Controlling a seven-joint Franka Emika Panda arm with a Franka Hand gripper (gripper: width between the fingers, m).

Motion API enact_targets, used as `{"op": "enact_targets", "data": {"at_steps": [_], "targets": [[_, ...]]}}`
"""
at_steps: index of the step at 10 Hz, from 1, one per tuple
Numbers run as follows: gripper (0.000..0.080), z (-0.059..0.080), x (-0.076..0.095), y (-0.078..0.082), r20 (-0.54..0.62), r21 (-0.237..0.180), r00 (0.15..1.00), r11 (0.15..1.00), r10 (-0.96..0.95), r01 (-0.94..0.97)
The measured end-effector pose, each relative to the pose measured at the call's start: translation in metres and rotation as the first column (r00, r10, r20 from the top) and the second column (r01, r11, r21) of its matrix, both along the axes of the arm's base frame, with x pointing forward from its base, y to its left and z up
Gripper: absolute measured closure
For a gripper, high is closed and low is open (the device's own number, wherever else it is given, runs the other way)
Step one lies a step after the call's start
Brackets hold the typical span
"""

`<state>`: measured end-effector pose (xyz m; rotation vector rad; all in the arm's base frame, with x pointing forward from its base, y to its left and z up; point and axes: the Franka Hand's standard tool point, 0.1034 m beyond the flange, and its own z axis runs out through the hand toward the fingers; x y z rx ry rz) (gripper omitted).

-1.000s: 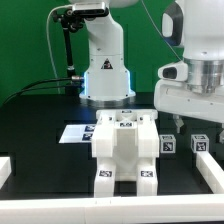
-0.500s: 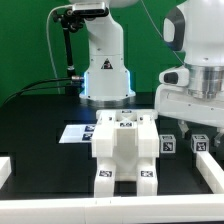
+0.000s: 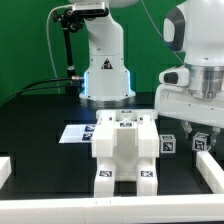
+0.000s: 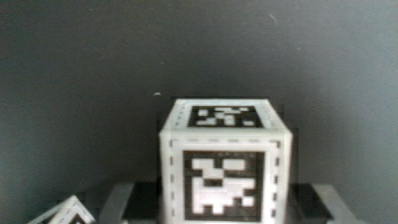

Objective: Assemble chair

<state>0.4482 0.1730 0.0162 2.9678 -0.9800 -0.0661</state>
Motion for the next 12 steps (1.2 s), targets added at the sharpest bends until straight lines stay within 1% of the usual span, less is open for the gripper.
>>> {"op": "enact_targets", "data": {"at_steps": [7, 8, 9, 11, 12], "targets": [[0.0515, 0.000, 0.000, 0.000, 0.000, 0.000, 1.000, 1.000, 0.000, 0.000], [0.0515, 0.003, 0.000, 0.000, -0.005, 0.002, 1.000, 1.000, 0.008, -0.008], [0.0515, 0.024, 0.000, -0.004, -0.042, 0.019, 0.998, 0.999, 0.040, -0.039], [0.0515, 0.077, 0.007, -0.025, -0.028, 0.073, 0.994, 0.992, 0.104, -0.102], [0.0515, 0.101, 0.010, -0.034, -0.033, 0.101, 0.993, 0.989, 0.115, -0.111]]}}
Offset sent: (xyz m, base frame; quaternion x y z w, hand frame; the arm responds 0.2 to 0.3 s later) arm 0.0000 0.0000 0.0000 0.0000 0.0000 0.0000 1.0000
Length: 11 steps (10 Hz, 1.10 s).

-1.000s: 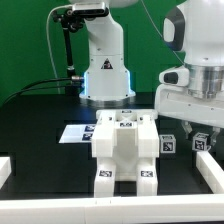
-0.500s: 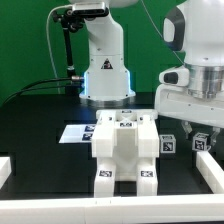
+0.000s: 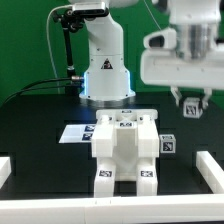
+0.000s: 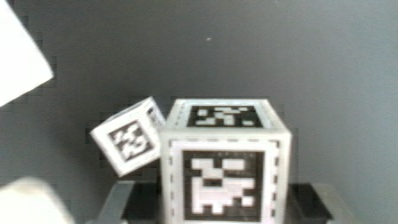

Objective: Assemble chair

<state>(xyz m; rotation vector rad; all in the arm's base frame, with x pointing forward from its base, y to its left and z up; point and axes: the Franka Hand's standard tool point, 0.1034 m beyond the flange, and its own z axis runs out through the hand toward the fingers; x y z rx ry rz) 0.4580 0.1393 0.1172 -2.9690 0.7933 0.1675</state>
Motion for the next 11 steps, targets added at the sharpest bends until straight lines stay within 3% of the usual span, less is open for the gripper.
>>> {"op": "enact_targets", "data": {"at_steps": [2, 4, 7, 8, 9, 11], "targets": [[0.0515, 0.037, 0.013, -0.023, 0.025, 0.025, 0.999, 0.999, 0.039, -0.040], [0.0515, 0.051, 0.025, -0.023, 0.024, 0.018, 0.999, 0.999, 0.027, -0.027], [0.0515, 0.045, 0.023, -0.026, 0.027, 0.015, 0.998, 0.998, 0.055, -0.056], [0.0515, 0.034, 0.028, -0.043, 0.016, 0.005, 0.988, 0.988, 0.156, -0.156], [0.0515, 0.035, 0.046, -0.061, 0.024, 0.001, 0.975, 0.976, 0.219, -0.219], [0.0515, 0.038, 0.063, -0.072, 0.046, -0.024, 0.945, 0.946, 0.324, -0.323]]}}
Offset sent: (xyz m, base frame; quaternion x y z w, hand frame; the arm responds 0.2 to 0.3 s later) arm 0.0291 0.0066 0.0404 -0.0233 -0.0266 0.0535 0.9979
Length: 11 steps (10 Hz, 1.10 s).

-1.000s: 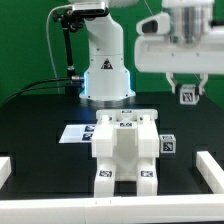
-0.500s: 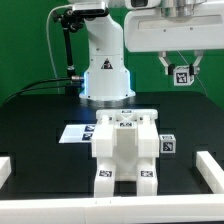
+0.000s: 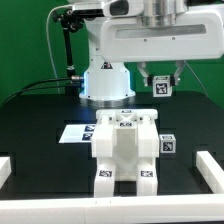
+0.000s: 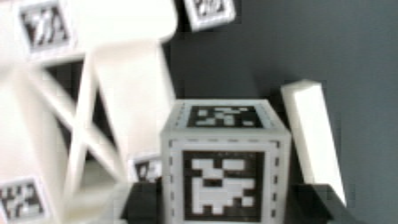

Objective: Assemble chair

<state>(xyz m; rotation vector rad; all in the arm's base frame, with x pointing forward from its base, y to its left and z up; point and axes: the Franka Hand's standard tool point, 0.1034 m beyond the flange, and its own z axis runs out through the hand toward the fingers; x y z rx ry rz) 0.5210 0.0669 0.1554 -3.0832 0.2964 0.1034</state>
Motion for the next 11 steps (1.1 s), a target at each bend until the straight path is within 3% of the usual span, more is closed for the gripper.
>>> {"op": "enact_targets", "data": {"at_steps": [5, 6, 8, 11], "targets": [[0.0515, 0.001, 0.004, -0.003, 0.007, -0.004, 0.999, 0.999, 0.039, -0.039], [0.0515, 0.002, 0.013, -0.014, 0.017, -0.034, 0.993, 0.993, 0.116, -0.116], [0.0515, 0.009, 0.035, -0.019, 0.044, -0.062, 0.984, 0.983, 0.173, -0.171], [0.0515, -0.004, 0.038, -0.022, 0.039, -0.071, 0.982, 0.981, 0.186, -0.183]]}}
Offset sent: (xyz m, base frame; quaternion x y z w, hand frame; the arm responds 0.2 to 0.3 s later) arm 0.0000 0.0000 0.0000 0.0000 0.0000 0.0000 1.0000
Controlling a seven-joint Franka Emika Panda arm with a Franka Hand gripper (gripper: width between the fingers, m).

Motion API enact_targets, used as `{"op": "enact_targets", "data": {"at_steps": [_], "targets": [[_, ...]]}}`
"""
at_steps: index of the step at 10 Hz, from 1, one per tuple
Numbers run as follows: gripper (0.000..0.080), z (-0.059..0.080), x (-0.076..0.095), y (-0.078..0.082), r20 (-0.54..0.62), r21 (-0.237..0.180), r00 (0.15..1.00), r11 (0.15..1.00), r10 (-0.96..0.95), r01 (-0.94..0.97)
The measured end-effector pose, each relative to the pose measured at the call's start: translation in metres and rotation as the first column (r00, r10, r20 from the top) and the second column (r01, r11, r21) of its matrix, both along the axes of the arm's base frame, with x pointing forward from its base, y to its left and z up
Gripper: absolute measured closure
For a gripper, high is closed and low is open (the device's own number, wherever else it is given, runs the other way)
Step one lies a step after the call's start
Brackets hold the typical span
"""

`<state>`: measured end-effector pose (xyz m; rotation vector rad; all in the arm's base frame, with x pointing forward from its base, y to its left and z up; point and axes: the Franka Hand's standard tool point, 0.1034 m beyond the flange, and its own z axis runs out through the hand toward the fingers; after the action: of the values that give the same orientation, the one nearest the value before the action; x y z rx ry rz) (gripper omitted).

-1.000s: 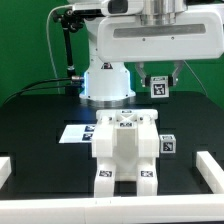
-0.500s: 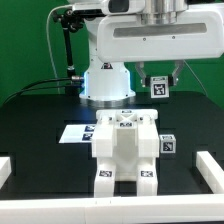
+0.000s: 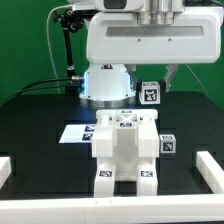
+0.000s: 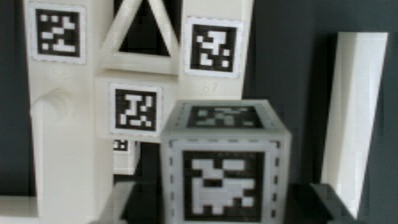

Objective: Assemble chair

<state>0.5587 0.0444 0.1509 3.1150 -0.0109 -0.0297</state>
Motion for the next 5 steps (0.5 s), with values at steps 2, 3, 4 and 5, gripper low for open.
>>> {"op": "enact_targets", "data": {"at_steps": [2, 3, 4, 5], "targets": [[0.0515, -0.009, 0.001, -0.002, 0.007, -0.008, 1.000, 1.000, 0.000, 0.000], [0.0515, -0.010, 0.001, -0.002, 0.004, -0.009, 1.000, 1.000, 0.000, 0.000], [0.0515, -0.012, 0.001, -0.002, 0.004, -0.010, 1.000, 1.000, 0.001, -0.001], [0.0515, -0.015, 0.001, -0.002, 0.009, -0.013, 1.000, 1.000, 0.002, -0.002]]}}
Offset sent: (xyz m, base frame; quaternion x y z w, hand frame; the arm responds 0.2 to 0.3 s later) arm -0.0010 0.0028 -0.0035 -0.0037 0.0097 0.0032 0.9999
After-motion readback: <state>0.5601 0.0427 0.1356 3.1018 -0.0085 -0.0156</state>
